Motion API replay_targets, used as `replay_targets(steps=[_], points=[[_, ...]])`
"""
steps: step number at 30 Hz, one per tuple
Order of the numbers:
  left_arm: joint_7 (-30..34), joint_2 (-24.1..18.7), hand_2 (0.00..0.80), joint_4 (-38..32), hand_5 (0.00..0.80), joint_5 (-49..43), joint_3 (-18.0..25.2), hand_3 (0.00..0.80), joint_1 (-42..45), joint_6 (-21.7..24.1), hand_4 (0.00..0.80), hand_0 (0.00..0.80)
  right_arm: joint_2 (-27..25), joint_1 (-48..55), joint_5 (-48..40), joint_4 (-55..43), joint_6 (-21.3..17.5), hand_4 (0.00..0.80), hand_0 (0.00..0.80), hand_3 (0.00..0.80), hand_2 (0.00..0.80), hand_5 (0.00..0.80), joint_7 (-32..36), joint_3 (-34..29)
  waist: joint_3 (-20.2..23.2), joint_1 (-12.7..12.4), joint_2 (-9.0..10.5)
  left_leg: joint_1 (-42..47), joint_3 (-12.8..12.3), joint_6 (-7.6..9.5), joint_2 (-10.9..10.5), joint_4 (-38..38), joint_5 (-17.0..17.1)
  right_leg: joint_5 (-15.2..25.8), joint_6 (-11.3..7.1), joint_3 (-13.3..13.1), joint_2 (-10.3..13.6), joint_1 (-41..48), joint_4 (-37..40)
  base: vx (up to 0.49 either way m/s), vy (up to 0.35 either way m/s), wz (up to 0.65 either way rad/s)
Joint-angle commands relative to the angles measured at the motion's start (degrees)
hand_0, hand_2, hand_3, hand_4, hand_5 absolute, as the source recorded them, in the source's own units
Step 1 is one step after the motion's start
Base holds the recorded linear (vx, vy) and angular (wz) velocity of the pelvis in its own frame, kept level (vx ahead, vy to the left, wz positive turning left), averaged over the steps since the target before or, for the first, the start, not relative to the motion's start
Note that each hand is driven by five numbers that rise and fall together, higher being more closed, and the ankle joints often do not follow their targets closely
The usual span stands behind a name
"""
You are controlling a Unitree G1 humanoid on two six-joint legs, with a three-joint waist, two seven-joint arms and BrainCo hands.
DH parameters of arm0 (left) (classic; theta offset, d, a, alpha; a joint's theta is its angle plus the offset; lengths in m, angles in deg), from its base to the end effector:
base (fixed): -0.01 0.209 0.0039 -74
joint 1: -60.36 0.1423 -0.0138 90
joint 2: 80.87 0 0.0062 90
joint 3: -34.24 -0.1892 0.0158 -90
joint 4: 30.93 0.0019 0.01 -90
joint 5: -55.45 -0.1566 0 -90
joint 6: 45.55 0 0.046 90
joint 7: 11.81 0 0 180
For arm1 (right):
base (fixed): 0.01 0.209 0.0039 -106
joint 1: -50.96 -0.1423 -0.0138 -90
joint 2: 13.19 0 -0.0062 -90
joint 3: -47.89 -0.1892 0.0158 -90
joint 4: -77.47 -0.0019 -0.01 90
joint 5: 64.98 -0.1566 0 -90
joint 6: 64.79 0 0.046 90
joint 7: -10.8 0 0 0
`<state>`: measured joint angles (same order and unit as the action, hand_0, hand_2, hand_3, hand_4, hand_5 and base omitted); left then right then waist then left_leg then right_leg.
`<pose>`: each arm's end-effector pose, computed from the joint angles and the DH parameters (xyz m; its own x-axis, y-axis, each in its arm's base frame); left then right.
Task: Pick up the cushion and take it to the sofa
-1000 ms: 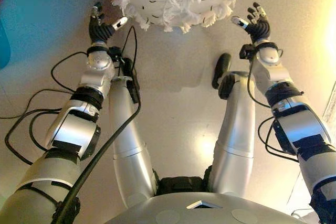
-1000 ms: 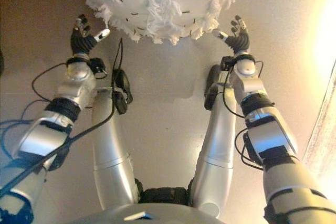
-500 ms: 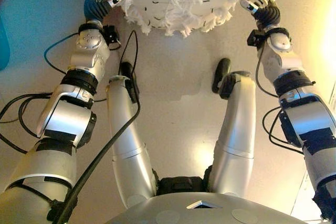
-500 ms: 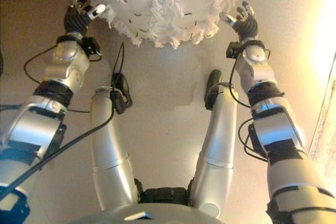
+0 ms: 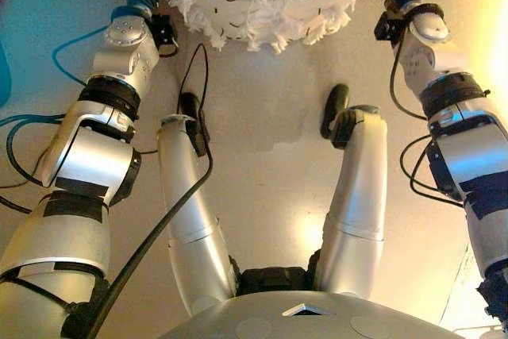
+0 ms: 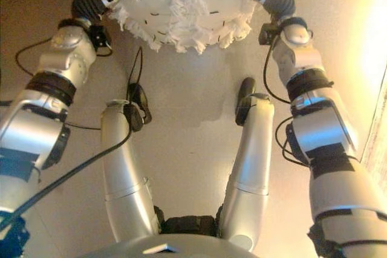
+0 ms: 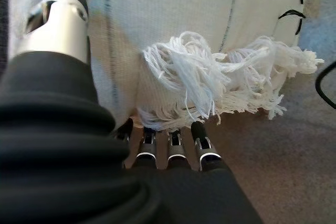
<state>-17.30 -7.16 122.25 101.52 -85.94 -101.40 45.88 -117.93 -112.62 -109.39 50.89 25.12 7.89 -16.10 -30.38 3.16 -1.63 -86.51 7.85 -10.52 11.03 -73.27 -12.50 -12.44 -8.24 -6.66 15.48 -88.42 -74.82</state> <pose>0.3963 0.2100 0.2299 0.9877 0.1023 0.1186 -0.1092 0.9926 0.0534 0.3984 -0.2026 0.2422 0.9895 -0.0518 0.1349 0.0538 0.9985 -0.0107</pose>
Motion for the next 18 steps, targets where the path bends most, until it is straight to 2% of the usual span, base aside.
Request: replay_targets(steps=[1,7,12,18], points=[[0.90,-0.56,0.000,3.40,0.000,2.97,1.06,0.000,-3.15,0.04,0.000,0.000,0.09,-2.73,2.90,2.32,0.27,0.000,0.000,0.000,0.000,0.000,1.84,1.51,0.58,-0.39,-1.57,-0.35,-3.90,7.40,0.45,0.41,0.27,6.45,3.89,0.74,1.71,2.17,8.14,0.000,0.000,0.00],[-1.04,0.10,0.000,5.63,0.000,3.82,0.49,0.000,-4.56,-1.35,0.000,0.000,1.22,-4.93,4.94,3.26,1.68,0.000,0.000,0.000,0.000,0.000,2.63,3.91,0.58,-0.72,-1.68,-0.63,-3.86,7.49,0.07,0.84,0.52,6.66,4.09,1.04,2.08,2.08,8.67,-0.001,-0.001,0.01],[-3.40,0.31,0.000,8.08,0.000,2.82,0.50,0.000,-5.51,-2.27,0.000,0.000,2.00,-6.27,5.48,4.88,3.85,0.000,0.000,0.000,0.000,0.000,-0.57,4.51,0.58,-0.94,-1.82,-0.38,-3.75,7.31,0.05,1.03,0.62,6.71,4.13,1.16,2.40,2.47,8.90,0.000,0.000,0.00],[-0.18,1.35,0.000,6.95,0.000,3.09,-0.28,0.000,-6.41,-2.67,0.000,0.000,3.06,-7.83,7.29,4.79,6.07,0.000,0.000,0.000,0.000,0.000,0.75,5.53,0.58,-1.18,-2.02,-0.06,-3.94,7.27,-0.13,1.80,0.98,7.35,4.02,1.30,2.46,2.77,9.65,0.000,0.000,0.00]])
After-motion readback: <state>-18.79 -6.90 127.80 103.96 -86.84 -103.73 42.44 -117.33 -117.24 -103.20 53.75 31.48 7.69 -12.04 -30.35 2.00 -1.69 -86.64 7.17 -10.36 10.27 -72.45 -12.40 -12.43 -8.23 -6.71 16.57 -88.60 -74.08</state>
